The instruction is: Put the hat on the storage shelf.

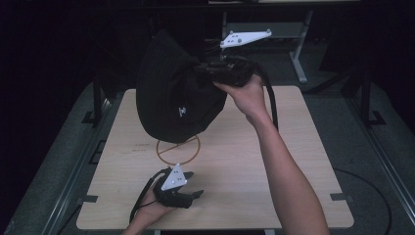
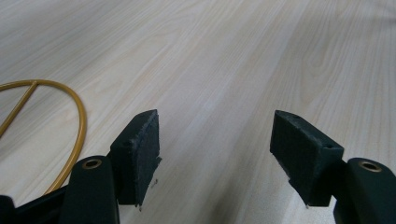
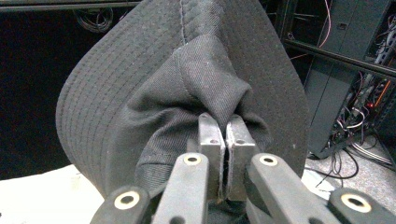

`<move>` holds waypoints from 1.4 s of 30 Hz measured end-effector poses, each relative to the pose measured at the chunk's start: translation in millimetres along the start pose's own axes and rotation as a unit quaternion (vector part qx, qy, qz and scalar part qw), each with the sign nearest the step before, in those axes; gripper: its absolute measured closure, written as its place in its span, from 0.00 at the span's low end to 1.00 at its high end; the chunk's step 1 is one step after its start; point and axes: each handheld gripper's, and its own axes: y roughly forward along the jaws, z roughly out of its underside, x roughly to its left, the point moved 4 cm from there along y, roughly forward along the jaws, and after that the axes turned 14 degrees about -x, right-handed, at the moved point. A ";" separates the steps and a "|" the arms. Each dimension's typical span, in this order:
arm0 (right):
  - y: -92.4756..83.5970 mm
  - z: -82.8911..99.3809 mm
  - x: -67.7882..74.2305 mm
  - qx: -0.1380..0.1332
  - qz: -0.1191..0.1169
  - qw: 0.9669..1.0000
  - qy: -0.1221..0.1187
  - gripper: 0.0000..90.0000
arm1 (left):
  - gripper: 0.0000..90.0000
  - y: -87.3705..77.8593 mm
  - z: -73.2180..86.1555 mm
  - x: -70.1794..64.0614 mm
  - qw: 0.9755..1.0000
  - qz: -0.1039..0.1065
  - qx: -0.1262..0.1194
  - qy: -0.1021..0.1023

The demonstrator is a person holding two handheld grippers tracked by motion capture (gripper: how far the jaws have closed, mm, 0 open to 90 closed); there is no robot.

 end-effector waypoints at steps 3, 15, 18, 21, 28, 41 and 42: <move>6.7 -2.2 1.2 0.003 0.000 1.000 -0.006 0.97 | 0.36 0.4 0.0 -0.2 1.000 0.002 0.001 0.001; 39.0 -7.6 8.4 0.012 -0.010 1.000 -0.017 0.97 | 0.36 3.1 1.1 -0.3 1.000 0.006 0.009 0.009; 47.1 -6.9 8.6 0.017 -0.012 1.000 -0.013 0.97 | 0.36 4.5 1.1 -2.7 1.000 0.010 0.008 0.006; 54.9 -6.1 8.2 0.021 -0.011 1.000 -0.010 0.97 | 0.36 5.2 0.7 -4.7 1.000 0.015 0.014 0.011; 76.2 -1.1 7.0 0.044 -0.011 0.999 -0.008 0.97 | 0.36 7.7 -0.4 -8.1 1.000 0.021 0.010 0.010; 132.0 20.1 14.8 0.107 -0.007 0.994 -0.009 0.89 | 0.36 12.8 -6.6 -17.1 0.999 0.039 0.001 0.011; 136.9 23.2 16.5 0.120 -0.005 0.993 -0.021 0.83 | 0.36 13.1 -7.2 -17.6 0.999 0.041 0.004 0.013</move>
